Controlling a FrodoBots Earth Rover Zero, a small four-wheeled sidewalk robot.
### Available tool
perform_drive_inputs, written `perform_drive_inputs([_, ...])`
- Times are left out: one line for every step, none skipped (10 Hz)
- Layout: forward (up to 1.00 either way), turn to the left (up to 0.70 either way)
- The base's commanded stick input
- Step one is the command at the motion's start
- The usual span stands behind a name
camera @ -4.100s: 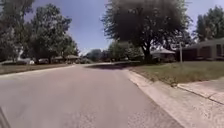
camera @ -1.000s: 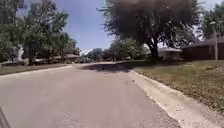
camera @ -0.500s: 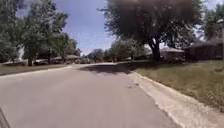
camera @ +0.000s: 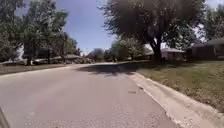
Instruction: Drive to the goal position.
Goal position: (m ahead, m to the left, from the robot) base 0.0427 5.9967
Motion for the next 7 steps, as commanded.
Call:
perform_drive_inputs([0.70,0.00])
perform_drive_inputs([0.70,0.00])
perform_drive_inputs([0.70,0.00])
perform_drive_inputs([0.70,0.00])
perform_drive_inputs([0.70,0.00])
perform_drive_inputs([0.70,0.00])
perform_drive_inputs([0.70,0.00])
